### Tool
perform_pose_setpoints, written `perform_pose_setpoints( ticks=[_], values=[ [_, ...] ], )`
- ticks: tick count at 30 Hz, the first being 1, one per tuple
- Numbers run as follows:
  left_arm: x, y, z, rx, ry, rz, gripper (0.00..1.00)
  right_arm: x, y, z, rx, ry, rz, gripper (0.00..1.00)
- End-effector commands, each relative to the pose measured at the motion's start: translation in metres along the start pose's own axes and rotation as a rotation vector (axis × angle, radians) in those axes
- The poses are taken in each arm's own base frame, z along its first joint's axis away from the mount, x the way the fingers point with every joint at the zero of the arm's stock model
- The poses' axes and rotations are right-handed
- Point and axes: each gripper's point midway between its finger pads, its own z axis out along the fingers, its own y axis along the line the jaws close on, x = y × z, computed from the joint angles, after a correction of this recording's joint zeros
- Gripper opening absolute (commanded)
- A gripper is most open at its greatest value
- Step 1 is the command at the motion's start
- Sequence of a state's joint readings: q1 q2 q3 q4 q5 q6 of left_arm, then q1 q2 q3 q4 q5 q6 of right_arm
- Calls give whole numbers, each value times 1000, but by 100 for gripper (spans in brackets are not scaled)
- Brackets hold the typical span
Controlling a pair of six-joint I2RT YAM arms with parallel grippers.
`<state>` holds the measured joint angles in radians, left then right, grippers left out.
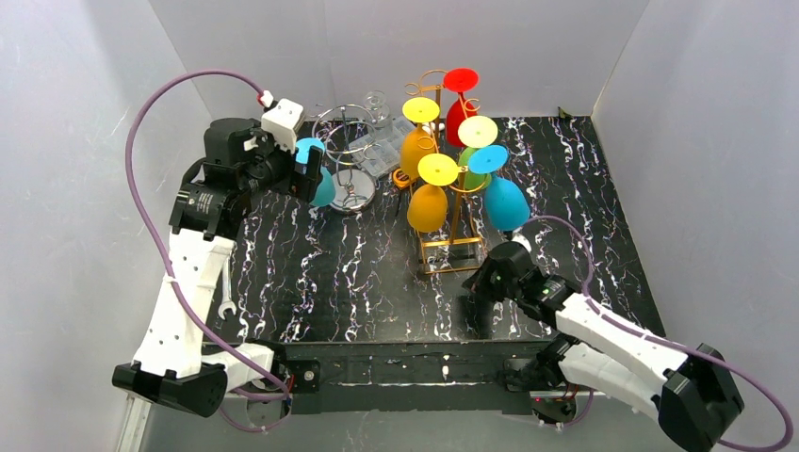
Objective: Place the wine glass upside down on the wine glass rack
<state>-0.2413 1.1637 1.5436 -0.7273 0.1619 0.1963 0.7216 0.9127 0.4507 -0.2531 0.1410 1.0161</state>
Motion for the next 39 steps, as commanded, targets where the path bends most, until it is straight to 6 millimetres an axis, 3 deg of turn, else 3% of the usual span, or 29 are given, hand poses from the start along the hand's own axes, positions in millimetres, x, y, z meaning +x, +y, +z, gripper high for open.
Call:
perform_pose_setpoints(
  ticks=[1,6,12,14,18,24,26,28,31,36,39],
  values=[
    [-12,7,-10,-27,-33,-30,98,10,-47,-5,140,5,4,2],
    [-15,7,-15,-29,-50,-30,98,18,-72,-4,202,44,28,5],
    [-17,7,-19,-28,-61,-18,98,22,-80,-7,229,60,14,5],
    [-19,7,-19,-26,-65,-20,98,15,-79,-14,241,38,2,5],
    [-18,7,-17,-25,-60,-27,98,-22,-67,-36,247,-95,-16,10],
    [0,25,-3,-41,-5,-118,98,-93,-59,-66,378,-291,-112,52],
    [3,36,2,-36,3,-175,98,-123,-57,-71,403,-362,-93,58],
    [10,53,8,-65,8,-203,98,-149,-64,-75,438,-428,-59,62],
    [26,87,15,-125,27,-261,98,-183,-91,-76,493,-493,25,69],
    [69,134,35,-196,84,-312,98,-225,-131,-71,608,-621,130,77],
    [93,151,49,-202,97,-325,98,-260,-137,-65,583,-749,147,82]
  ],
)
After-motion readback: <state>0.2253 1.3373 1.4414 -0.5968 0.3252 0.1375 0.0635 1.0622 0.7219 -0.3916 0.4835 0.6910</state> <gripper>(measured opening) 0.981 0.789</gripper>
